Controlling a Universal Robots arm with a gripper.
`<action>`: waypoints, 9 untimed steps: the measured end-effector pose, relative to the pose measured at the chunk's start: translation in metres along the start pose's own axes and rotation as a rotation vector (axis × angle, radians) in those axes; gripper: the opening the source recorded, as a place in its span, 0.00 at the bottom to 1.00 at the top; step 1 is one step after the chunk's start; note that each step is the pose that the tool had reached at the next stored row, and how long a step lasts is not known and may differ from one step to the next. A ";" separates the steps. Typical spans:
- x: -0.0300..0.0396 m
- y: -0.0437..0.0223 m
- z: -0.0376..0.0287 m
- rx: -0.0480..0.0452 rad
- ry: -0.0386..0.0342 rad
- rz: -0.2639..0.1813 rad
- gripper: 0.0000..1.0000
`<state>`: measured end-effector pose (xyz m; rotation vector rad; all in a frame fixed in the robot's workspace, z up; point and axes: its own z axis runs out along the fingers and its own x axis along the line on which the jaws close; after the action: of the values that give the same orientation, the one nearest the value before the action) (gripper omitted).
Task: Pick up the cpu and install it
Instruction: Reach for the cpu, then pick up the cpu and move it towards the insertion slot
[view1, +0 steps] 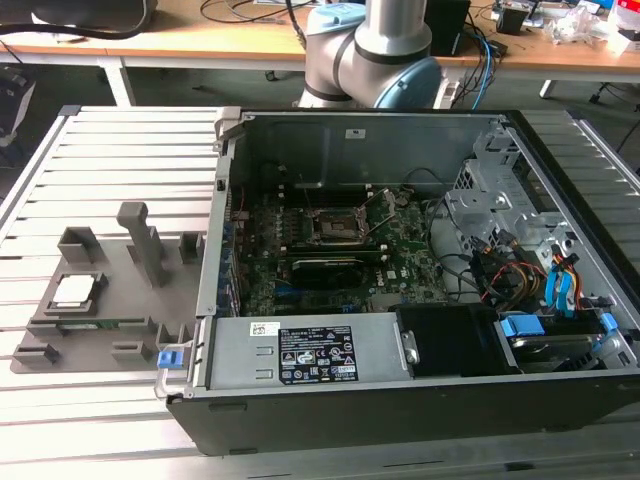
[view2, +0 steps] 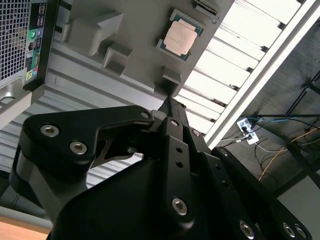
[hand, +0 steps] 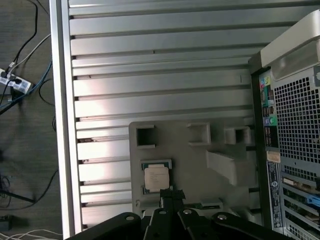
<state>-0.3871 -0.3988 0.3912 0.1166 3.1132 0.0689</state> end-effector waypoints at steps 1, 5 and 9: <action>0.0061 -0.0005 -0.0002 0.0000 0.0001 0.000 0.11; 0.0079 -0.0006 -0.0002 0.0000 0.0000 0.000 0.11; 0.0081 -0.0006 -0.0002 0.0000 0.0001 0.000 0.11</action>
<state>-0.3952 -0.3989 0.3911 0.1166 3.1133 0.0688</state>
